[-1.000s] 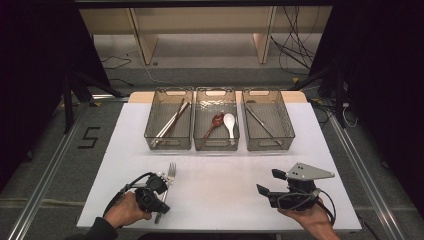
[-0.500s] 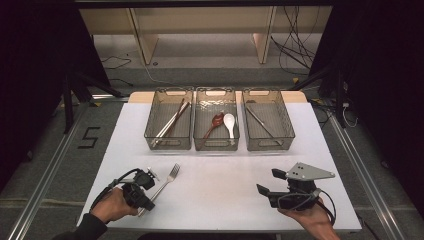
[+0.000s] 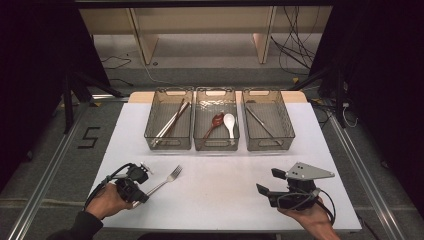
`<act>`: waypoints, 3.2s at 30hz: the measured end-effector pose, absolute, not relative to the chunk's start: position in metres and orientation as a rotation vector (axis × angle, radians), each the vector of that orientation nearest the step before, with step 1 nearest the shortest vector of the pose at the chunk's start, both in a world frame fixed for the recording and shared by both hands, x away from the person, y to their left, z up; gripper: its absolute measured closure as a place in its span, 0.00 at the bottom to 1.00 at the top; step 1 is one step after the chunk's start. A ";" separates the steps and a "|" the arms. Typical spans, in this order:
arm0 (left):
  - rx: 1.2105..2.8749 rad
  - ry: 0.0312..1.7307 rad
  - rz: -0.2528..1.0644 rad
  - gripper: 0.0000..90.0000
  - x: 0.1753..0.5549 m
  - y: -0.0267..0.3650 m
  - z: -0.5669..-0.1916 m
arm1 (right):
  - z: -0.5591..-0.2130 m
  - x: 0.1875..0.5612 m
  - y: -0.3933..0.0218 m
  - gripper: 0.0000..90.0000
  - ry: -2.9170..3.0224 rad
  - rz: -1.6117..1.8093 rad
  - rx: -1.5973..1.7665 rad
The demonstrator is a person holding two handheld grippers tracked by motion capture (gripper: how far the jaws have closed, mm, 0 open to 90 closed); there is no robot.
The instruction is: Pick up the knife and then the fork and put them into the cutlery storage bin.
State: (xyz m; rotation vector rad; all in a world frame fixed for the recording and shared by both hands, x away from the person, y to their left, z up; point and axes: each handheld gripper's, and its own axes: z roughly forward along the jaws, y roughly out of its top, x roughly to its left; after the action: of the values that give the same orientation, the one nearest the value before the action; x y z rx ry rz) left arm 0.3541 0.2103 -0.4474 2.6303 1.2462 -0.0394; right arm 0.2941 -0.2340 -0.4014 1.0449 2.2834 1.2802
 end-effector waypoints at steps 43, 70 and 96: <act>2.771 1.147 0.068 0.91 0.392 0.173 -0.461 | -0.402 0.295 -0.233 0.33 2.284 1.279 1.050; 2.608 1.054 -0.138 0.94 0.388 0.174 -0.442 | -0.401 0.294 -0.233 0.33 2.281 1.290 1.040; 2.684 0.767 -0.293 0.94 0.364 0.099 -0.422 | -0.402 0.278 -0.177 0.33 2.436 1.277 0.768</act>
State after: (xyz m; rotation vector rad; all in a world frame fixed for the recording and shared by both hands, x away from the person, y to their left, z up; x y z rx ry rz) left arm 0.3644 0.0995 -0.4220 2.6843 0.7667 -0.2927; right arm 0.2777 -0.1768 -0.4018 0.7678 2.4361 1.2772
